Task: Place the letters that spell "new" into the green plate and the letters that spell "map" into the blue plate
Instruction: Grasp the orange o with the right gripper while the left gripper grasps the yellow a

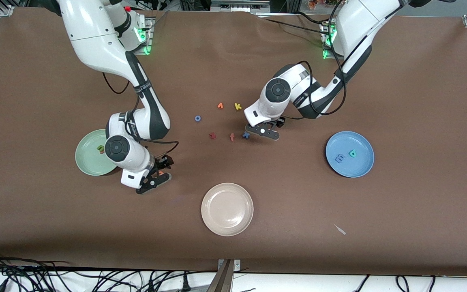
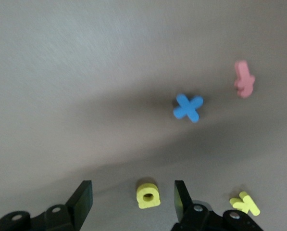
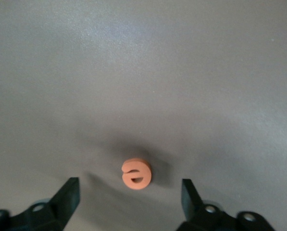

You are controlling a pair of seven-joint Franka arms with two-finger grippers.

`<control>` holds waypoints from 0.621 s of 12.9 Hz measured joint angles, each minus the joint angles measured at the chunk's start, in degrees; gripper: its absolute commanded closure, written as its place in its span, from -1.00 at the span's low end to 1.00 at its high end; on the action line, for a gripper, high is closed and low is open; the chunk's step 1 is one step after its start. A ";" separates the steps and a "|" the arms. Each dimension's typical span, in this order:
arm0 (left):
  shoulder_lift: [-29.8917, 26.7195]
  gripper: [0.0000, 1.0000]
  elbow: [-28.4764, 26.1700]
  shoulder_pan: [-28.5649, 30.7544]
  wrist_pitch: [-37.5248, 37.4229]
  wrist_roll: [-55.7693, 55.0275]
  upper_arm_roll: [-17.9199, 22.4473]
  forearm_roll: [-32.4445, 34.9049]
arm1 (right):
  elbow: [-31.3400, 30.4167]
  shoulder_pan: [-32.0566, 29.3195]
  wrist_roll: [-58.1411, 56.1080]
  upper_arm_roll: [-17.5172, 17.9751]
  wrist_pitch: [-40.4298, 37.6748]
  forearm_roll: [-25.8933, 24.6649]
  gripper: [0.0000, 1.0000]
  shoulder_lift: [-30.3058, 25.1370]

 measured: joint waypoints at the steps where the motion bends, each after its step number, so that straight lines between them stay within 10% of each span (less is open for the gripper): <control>1: -0.01 -0.53 -1.15 -0.25 0.67 -0.47 -0.08 0.00 | 0.00 0.00 -1.37 0.02 0.51 0.00 -0.44 0.42; 8: -0.07 -0.30 -6.95 -1.72 9.73 -2.44 -0.48 0.34 | 0.65 -0.09 -5.34 0.02 1.65 -0.05 0.78 1.03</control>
